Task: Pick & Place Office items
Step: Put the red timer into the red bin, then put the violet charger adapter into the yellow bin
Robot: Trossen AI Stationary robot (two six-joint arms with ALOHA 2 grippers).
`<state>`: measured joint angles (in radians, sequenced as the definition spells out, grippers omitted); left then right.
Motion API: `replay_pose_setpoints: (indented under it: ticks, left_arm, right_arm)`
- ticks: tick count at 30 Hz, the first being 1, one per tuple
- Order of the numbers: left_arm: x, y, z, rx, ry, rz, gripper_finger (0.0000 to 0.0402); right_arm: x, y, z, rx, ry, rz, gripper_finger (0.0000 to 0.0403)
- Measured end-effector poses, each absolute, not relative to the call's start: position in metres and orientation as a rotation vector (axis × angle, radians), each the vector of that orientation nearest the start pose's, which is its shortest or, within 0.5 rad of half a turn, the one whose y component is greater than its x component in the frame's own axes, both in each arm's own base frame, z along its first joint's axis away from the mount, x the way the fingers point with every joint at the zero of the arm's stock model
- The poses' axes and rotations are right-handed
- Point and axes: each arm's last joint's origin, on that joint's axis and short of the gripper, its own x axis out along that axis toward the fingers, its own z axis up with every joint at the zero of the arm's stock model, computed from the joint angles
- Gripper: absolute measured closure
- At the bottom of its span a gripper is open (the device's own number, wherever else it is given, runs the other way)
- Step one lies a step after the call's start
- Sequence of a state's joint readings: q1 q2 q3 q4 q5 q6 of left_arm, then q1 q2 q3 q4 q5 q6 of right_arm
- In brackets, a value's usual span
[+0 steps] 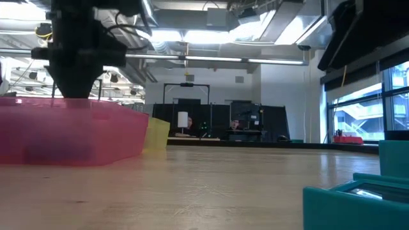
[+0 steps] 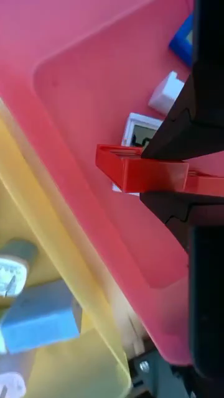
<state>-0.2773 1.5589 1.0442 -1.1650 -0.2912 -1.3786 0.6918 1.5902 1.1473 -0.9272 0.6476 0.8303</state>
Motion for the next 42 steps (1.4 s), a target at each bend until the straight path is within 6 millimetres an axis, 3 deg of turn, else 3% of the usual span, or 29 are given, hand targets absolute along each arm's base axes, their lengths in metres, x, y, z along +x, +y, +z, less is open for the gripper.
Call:
replay_pose_setpoints:
  ticks: [5,12,20,28,34,42]
  left_arm:
    - [0.245,-0.059,0.196,-0.596,1.218,0.977,0.0333]
    - [0.247,-0.059,0.195,-0.593,1.152,1.017,0.0332]
    - [0.247,-0.059,0.194,-0.658,1.142,1.048,0.0283]
    - [0.247,-0.061,0.195,-0.705,1.215,1.006,0.0238]
    - [0.257,-0.065,0.21,-0.76,1.273,0.881,0.0223]
    - [0.276,-0.074,0.247,-0.673,1.041,0.834,0.0225]
  right_arm:
    - [0.235,0.172,0.228,-0.099,0.957,-0.394,0.0072]
    - [0.231,0.177,0.227,-0.029,1.001,-0.363,0.0072]
    - [0.216,0.19,0.224,0.079,1.073,-0.336,0.0072]
    - [0.19,0.182,0.186,0.182,1.325,-0.399,0.0072]
    - [0.171,0.166,0.158,0.184,1.492,-0.463,0.0072]
    - [0.167,0.164,0.145,0.151,1.514,-0.373,0.0072]
